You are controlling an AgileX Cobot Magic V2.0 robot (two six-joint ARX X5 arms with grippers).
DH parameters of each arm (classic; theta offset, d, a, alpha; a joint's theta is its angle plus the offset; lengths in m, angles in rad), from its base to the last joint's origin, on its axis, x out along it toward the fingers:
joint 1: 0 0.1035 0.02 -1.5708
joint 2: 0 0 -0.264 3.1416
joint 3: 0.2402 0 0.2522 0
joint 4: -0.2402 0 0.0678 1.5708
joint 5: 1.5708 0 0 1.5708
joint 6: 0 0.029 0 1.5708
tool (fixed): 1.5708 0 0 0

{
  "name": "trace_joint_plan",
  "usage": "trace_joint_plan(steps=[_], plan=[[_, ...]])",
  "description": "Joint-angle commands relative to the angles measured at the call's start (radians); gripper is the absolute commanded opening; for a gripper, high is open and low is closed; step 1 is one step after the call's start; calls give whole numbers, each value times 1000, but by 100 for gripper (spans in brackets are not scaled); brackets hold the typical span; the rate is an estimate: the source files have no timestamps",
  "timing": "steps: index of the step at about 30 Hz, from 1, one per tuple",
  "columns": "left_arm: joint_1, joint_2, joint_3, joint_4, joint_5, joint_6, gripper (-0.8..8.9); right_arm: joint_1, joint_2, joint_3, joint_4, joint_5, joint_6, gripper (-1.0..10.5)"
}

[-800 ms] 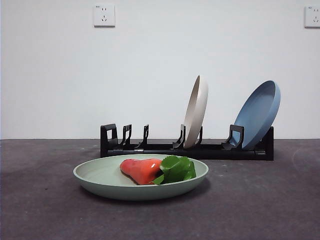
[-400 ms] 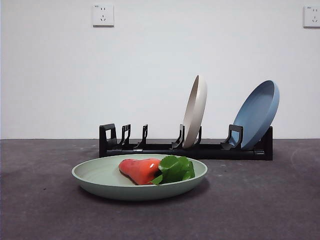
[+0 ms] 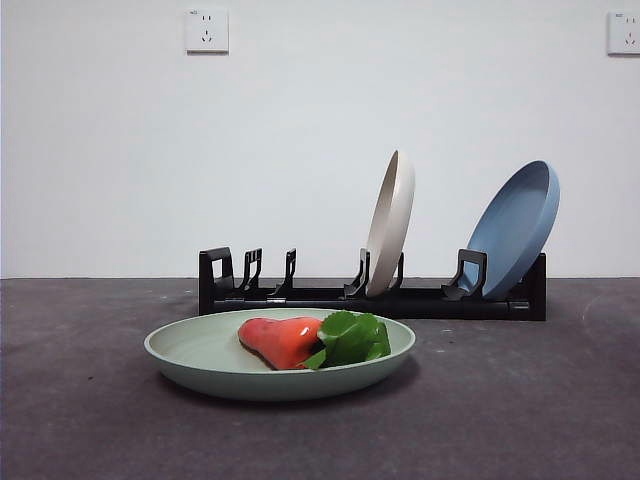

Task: Take the green plate from the plate rack,put the plate on the table,take the carrot from the table,put the carrot in the plate

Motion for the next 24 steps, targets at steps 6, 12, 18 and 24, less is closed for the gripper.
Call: trace_joint_plan(steps=[6,12,18,24], plan=[[4,-29,-24,-117,0,-47,-3,2,-1,-6,2,3,2,1],[3,-29,-24,-143,1,-67,-3,2,-1,-6,2,3,2,1],[3,-29,-24,-156,1,-67,-3,2,-1,-6,2,3,2,1],[3,-29,-24,-156,1,-67,-3,2,-1,-6,2,3,2,1]])
